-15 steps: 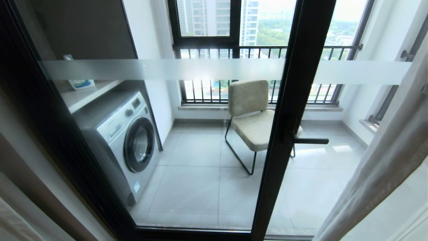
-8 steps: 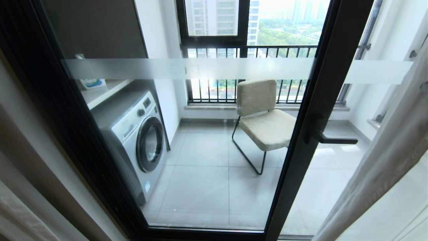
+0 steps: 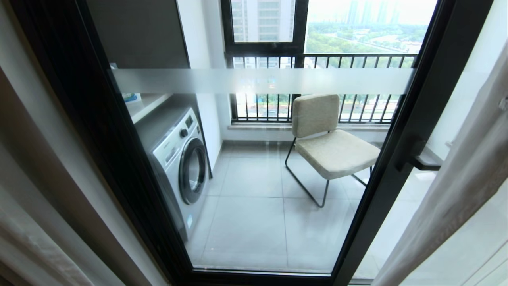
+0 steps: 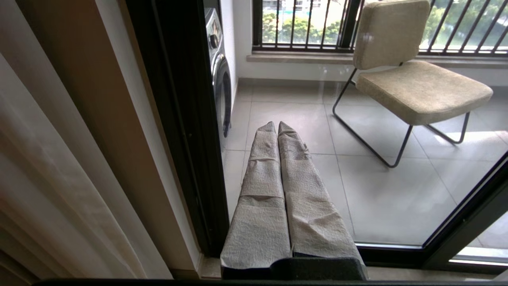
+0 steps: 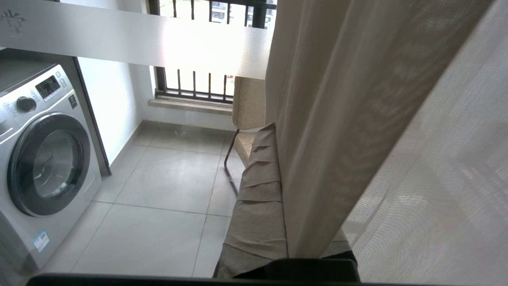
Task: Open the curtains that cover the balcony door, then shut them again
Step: Close the inner curtains on both sides
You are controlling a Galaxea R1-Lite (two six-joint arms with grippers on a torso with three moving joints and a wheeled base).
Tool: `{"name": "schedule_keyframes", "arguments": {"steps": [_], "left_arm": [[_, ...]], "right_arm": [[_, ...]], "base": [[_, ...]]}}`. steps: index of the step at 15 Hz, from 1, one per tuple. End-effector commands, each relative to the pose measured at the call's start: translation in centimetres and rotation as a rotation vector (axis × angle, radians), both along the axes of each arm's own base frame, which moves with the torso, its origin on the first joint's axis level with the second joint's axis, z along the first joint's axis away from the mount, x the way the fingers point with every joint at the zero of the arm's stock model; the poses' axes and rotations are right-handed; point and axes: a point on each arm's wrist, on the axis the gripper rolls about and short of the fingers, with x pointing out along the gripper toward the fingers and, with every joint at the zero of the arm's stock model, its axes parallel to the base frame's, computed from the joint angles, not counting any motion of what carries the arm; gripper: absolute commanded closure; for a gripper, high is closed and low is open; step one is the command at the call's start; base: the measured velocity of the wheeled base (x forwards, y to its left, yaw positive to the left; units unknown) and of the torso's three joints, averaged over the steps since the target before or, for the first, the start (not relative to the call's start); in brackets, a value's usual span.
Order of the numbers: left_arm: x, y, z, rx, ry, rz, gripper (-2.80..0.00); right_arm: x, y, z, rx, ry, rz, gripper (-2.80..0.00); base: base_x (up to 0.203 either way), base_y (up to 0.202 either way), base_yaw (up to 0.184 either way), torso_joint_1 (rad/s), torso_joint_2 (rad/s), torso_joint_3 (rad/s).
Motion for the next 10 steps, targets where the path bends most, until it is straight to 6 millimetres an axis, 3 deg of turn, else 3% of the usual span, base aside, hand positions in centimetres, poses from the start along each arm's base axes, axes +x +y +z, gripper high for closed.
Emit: {"name": "schedule_keyframes", "arguments": {"steps": [1,10], "left_arm": [[0.0,0.0,0.0,0.0,-0.001,0.0,0.0],[0.0,0.0,0.0,0.001,-0.001,0.002,0.0]], "right_arm": [[0.04,0.01,-0.02,-0.002,0.0,0.0,0.0],[-0.08,0.0,-0.01,-0.002,-0.002,0.0,0.0]], "base": [[0.0,0.189,0.001,0.003,0.0,0.003],[0.0,0.191,0.001,0.002,0.0,0.003]]}}
